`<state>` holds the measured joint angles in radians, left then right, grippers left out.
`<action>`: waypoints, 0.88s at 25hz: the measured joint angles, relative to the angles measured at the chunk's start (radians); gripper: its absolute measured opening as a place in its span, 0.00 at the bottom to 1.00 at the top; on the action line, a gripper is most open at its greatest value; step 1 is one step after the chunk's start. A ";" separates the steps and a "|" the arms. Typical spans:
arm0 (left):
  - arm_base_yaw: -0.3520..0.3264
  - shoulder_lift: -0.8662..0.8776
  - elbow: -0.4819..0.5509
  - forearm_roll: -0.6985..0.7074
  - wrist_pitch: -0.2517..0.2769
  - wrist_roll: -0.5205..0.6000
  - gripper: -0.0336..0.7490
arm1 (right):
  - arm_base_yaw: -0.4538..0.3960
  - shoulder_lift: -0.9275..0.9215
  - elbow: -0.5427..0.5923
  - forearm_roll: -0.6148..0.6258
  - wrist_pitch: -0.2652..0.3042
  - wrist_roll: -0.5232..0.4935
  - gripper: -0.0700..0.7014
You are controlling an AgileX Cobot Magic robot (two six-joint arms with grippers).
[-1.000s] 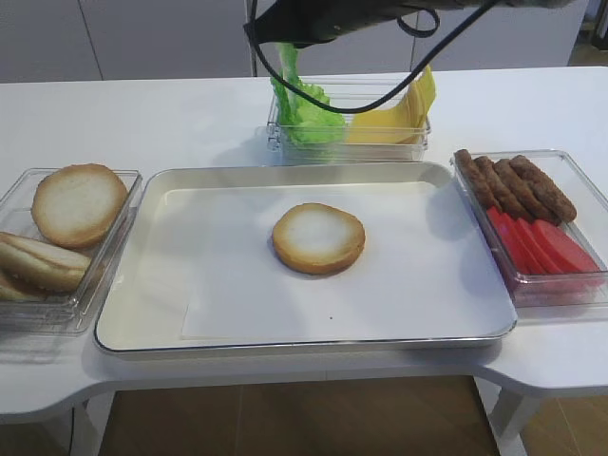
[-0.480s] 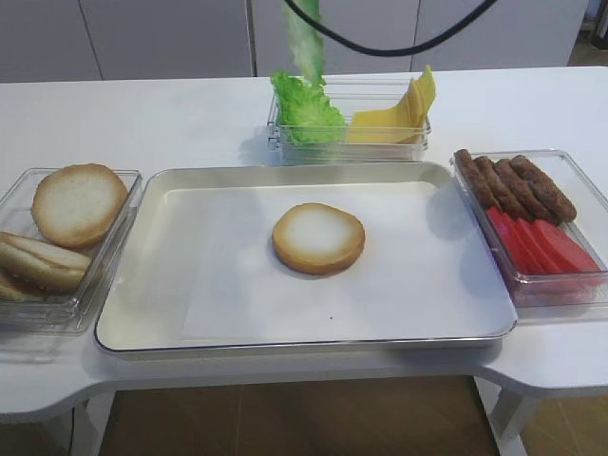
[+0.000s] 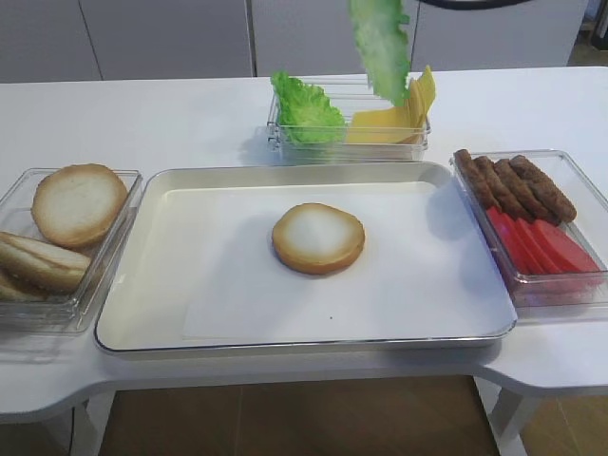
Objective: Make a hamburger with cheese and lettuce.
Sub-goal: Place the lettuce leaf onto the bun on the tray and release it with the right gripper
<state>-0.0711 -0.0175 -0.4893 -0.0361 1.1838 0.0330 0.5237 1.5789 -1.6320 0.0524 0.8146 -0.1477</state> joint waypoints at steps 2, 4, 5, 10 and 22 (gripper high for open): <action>0.000 0.000 0.000 0.000 0.000 0.000 0.48 | 0.000 -0.014 0.000 -0.001 0.060 0.007 0.10; 0.000 0.000 0.000 0.000 0.000 0.000 0.48 | 0.000 -0.023 0.000 -0.001 0.107 0.011 0.10; 0.000 0.000 0.000 0.000 0.000 0.000 0.48 | 0.000 -0.027 0.002 -0.001 0.120 0.015 0.10; 0.000 0.000 0.000 0.000 0.000 0.000 0.48 | 0.000 -0.045 0.055 -0.001 0.179 0.038 0.10; 0.000 0.000 0.000 0.000 0.000 0.000 0.48 | 0.000 -0.024 0.260 0.018 0.072 0.086 0.10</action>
<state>-0.0711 -0.0175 -0.4893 -0.0361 1.1838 0.0330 0.5237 1.5548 -1.3724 0.0702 0.8868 -0.0613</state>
